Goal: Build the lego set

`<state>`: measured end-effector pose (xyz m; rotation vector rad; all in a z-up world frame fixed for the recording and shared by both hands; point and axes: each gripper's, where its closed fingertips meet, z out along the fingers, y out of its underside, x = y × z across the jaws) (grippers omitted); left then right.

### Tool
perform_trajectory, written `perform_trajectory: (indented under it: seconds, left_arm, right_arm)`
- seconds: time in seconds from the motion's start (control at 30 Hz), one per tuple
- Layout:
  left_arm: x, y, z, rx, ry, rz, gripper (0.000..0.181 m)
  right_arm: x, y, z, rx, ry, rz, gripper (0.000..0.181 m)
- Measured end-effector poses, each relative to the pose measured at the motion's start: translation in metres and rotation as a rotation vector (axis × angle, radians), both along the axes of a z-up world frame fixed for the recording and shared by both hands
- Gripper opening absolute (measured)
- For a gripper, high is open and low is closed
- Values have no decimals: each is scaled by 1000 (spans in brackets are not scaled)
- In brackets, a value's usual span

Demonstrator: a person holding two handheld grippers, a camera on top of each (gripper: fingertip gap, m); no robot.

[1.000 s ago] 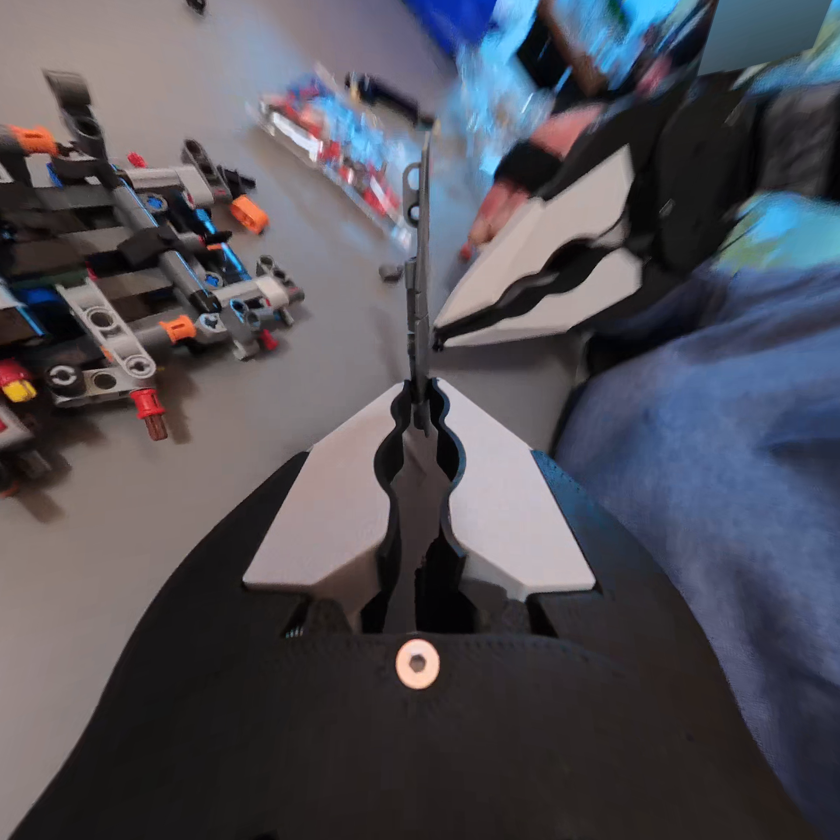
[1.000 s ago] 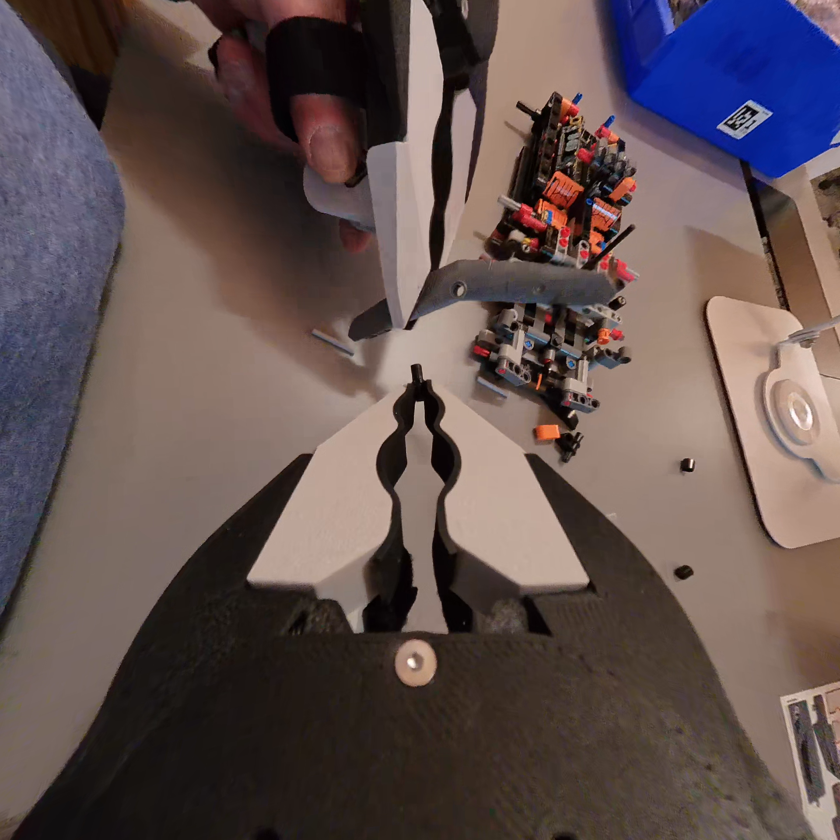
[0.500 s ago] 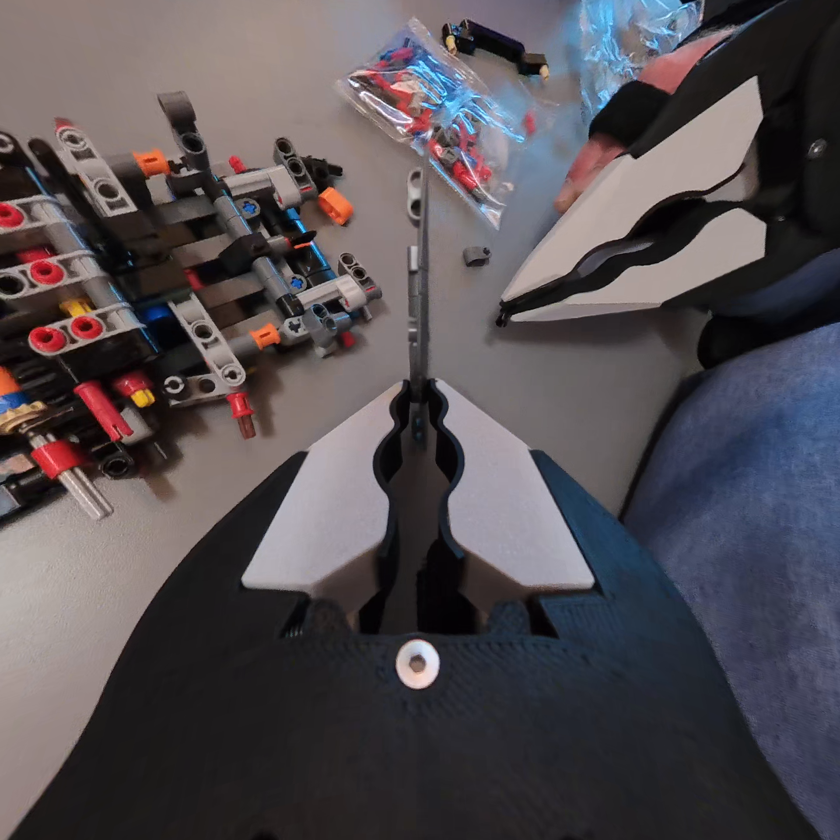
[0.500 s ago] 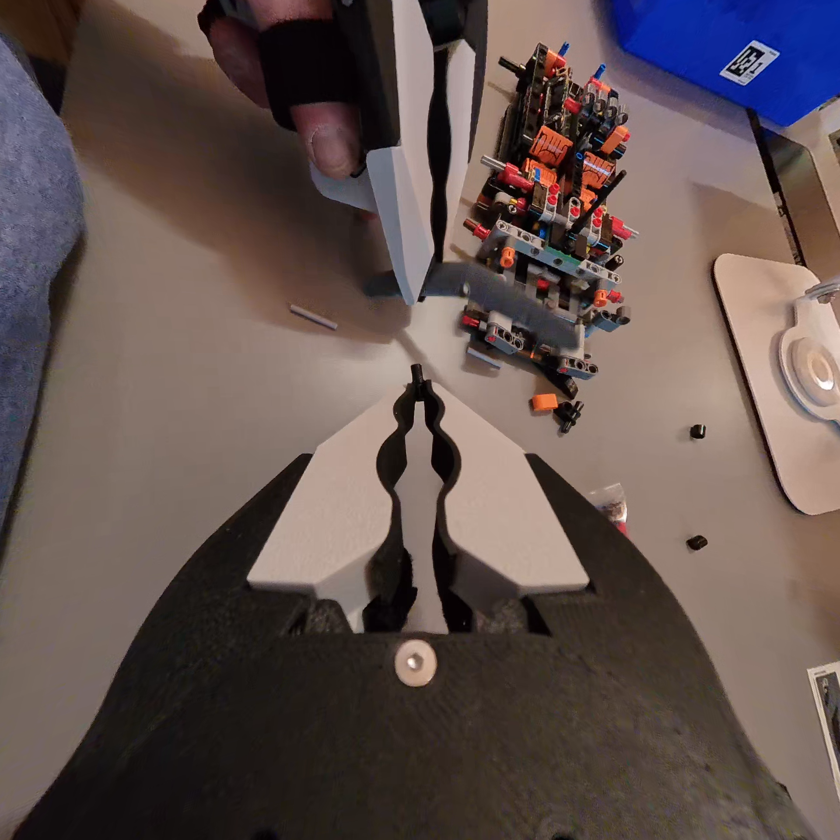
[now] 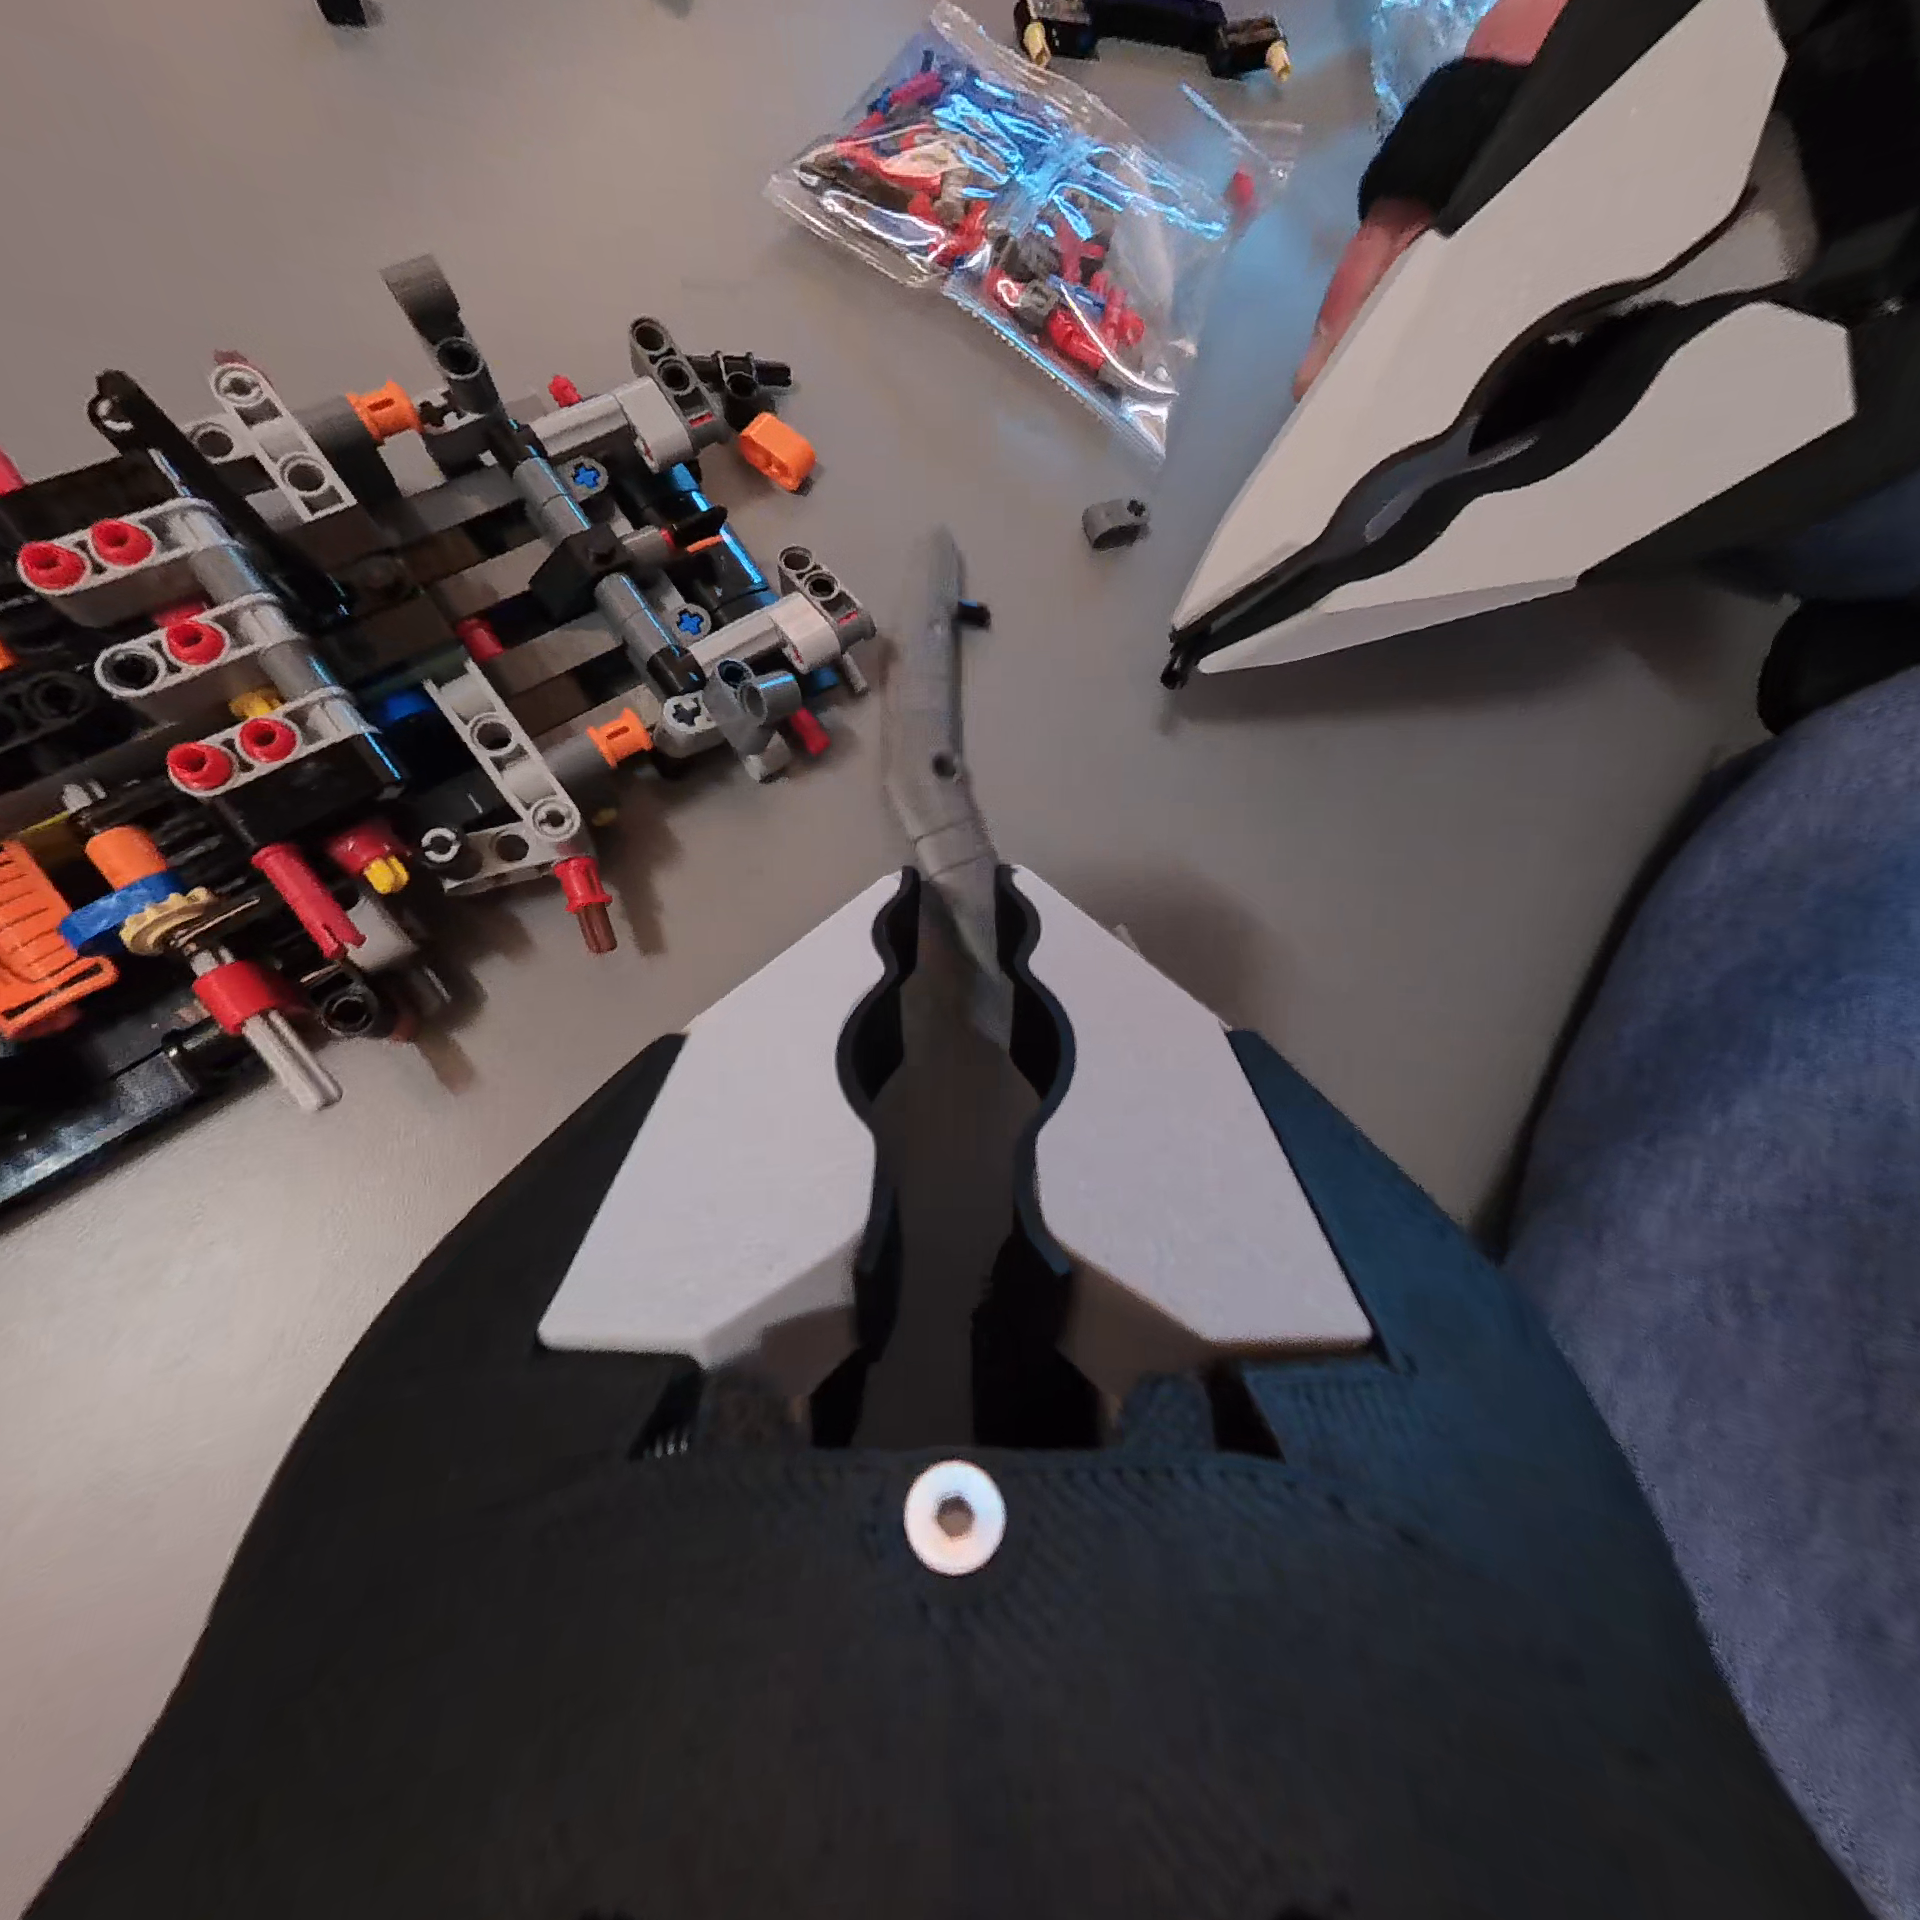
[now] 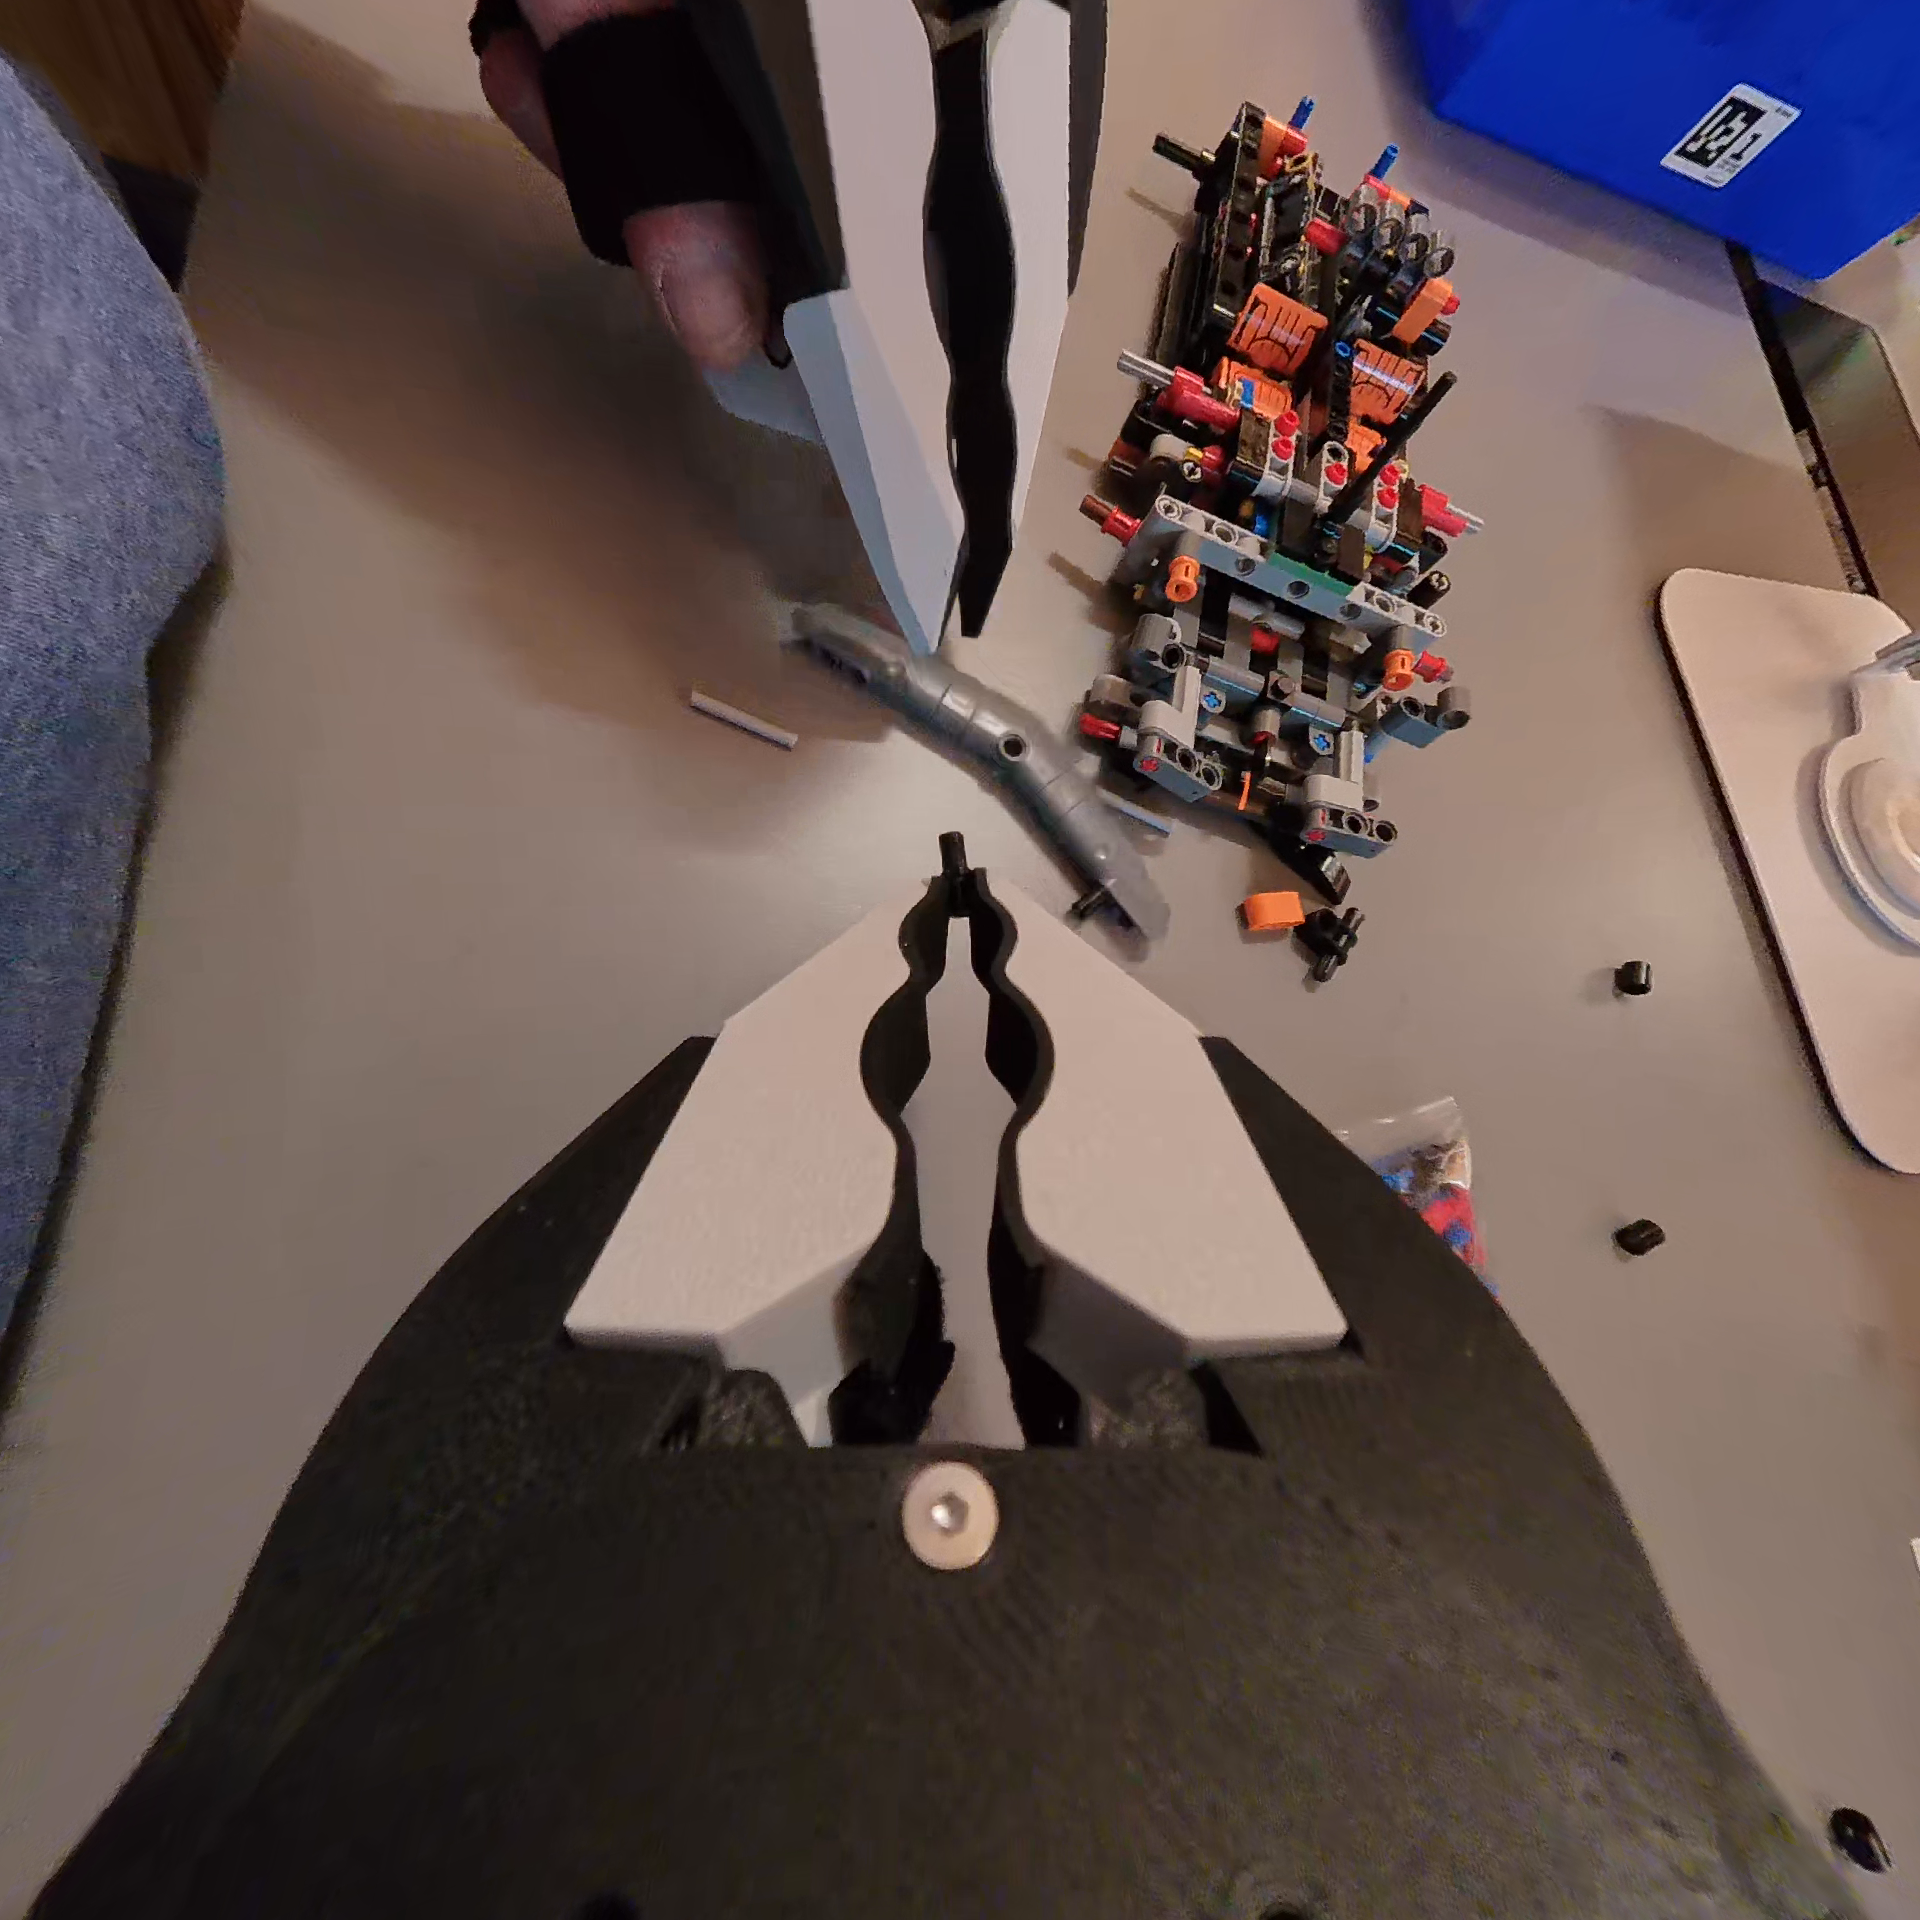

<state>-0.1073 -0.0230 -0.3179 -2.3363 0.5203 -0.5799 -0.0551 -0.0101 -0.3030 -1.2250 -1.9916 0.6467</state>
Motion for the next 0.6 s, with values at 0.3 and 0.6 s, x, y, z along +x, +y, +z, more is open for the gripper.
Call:
perform_trajectory:
  seconds: [0.3, 0.6]
  left_arm:
    - [-2, -11, -5, -70, 61, -9, 13]
    - [6, -14, -8, -203, -94, 60, 10]
  right_arm:
    - [3, -1, 2, -11, 8, -1, 1]
    - [-12, -12, -9, -65, -52, 15, 1]
